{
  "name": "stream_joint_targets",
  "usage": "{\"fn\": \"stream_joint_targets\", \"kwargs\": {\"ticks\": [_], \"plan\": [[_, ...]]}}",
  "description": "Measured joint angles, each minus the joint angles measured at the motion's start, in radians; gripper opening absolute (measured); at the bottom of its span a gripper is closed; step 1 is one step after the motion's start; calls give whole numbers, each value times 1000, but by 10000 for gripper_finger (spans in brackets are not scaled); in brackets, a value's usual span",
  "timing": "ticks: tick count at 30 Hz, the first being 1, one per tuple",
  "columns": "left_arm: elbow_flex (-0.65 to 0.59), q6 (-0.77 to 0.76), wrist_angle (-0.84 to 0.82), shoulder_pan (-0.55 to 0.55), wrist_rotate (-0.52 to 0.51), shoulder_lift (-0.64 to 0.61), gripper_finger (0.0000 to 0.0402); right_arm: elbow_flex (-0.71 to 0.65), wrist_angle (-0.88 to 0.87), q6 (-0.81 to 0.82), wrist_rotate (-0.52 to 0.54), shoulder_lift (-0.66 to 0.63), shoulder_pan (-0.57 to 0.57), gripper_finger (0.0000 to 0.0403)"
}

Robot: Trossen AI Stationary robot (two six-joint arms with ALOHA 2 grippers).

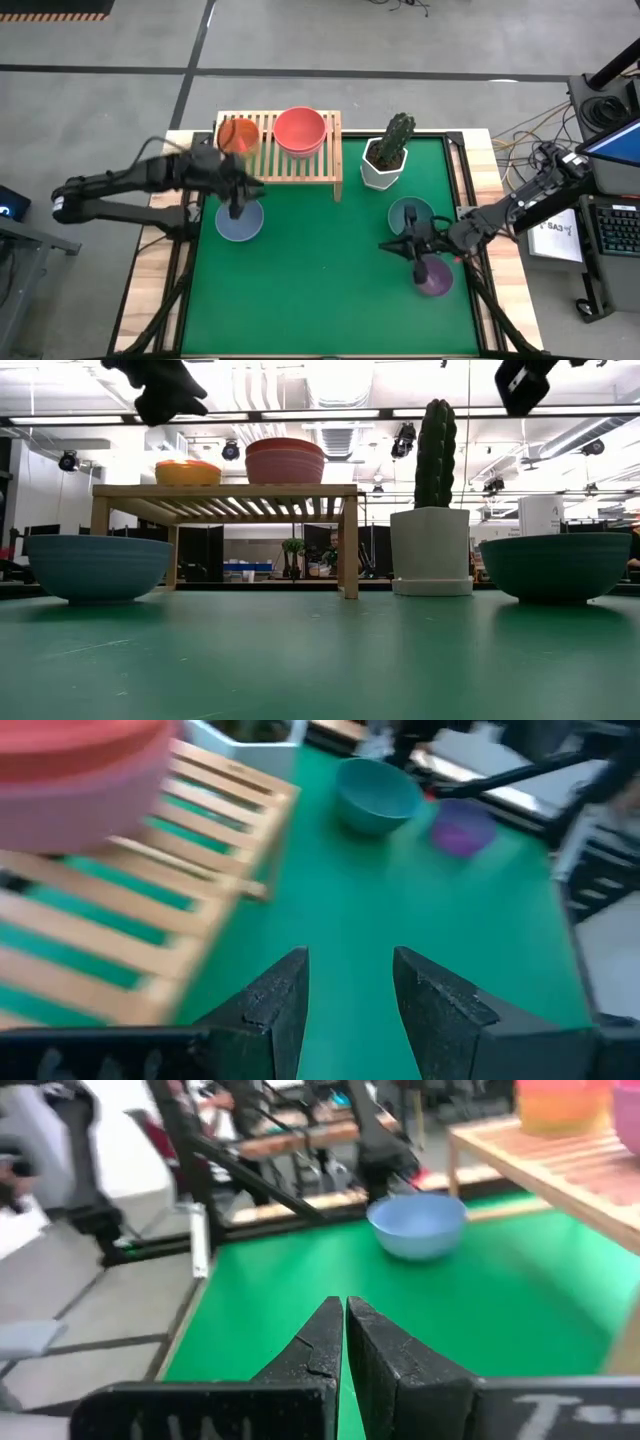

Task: Place and stack bowls onto a shelf
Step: Stack the dark green bowl on top of the orange bowl on the shelf

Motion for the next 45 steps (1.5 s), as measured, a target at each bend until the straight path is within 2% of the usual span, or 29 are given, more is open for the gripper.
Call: {"fn": "stream_joint_targets", "kwargs": {"ticks": [5, 9, 14, 17, 23, 28, 32, 39, 45], "plan": [[-145, -89, 184, -191, -123, -21, 130, 78, -222, 129, -1, 22, -62, 9], [-215, -142, 306, -305, -213, -10, 130, 165, -492, 313, -11, 38, -95, 9], [-224, -159, 363, -378, -262, 24, 130, 298, -900, 620, -14, 76, -136, 9], [-205, -148, 370, -389, -311, 53, 130, 366, -1033, 694, -24, 114, -152, 15], [-165, -105, 368, -389, -402, 108, 130, 477, -1173, 719, -66, 240, -180, 72], [-122, -77, 368, -389, -459, 151, 130, 532, -1332, 831, -71, 363, -203, 133], [-102, -45, 367, -389, -474, 177, 130, 537, -1350, 855, -89, 451, -223, 165], [-104, -32, 366, -389, -477, 200, 130, 536, -1319, 843, -140, 549, -257, 173], [-106, -34, 369, -390, -500, 204, 130, 533, -1315, 832, -142, 612, -287, 142]]}}
